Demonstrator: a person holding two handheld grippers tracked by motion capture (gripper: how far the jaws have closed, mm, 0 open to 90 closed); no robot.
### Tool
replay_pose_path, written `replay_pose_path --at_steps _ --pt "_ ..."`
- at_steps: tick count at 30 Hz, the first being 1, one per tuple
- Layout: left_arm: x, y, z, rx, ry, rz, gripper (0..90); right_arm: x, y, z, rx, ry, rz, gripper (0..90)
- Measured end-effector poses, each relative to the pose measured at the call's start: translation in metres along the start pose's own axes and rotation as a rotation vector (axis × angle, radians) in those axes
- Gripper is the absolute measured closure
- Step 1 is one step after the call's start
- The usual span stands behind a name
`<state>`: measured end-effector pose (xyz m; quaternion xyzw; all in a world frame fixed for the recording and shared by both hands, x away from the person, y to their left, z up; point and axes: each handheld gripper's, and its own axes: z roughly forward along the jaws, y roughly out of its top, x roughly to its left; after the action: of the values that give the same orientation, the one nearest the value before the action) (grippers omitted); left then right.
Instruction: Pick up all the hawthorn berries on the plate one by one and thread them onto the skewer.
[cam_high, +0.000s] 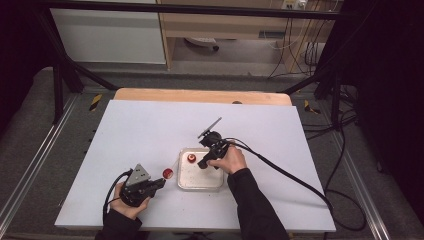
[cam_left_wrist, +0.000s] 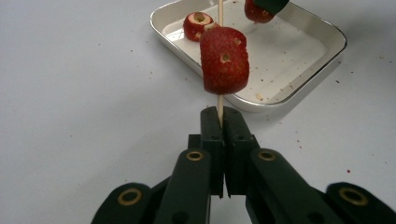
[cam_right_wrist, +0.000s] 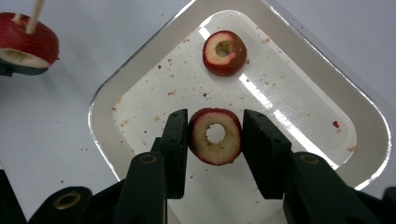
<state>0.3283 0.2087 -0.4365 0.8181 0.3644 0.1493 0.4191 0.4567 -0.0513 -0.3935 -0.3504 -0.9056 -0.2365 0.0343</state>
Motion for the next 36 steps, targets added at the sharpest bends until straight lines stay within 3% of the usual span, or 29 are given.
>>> replay_pose_path --at_steps 5,11,25,32,36 --pt "-0.001 0.001 -0.001 -0.006 0.000 0.002 88.1 0.007 -0.007 -0.013 -0.078 0.017 -0.008 62.3" --pt "-0.003 0.001 -0.001 -0.013 0.000 0.004 88.0 0.008 -0.021 -0.024 -0.197 0.042 0.023 62.4" --pt "-0.010 0.002 -0.001 -0.030 -0.005 -0.014 88.0 0.002 -0.053 -0.035 -0.531 0.146 0.190 62.5" --pt "-0.014 0.002 0.000 -0.042 -0.014 -0.041 88.0 0.000 -0.063 -0.035 -0.673 0.171 0.279 62.5" --pt "-0.017 0.002 0.001 -0.051 -0.018 -0.061 88.0 0.001 -0.065 -0.033 -0.746 0.177 0.305 62.6"
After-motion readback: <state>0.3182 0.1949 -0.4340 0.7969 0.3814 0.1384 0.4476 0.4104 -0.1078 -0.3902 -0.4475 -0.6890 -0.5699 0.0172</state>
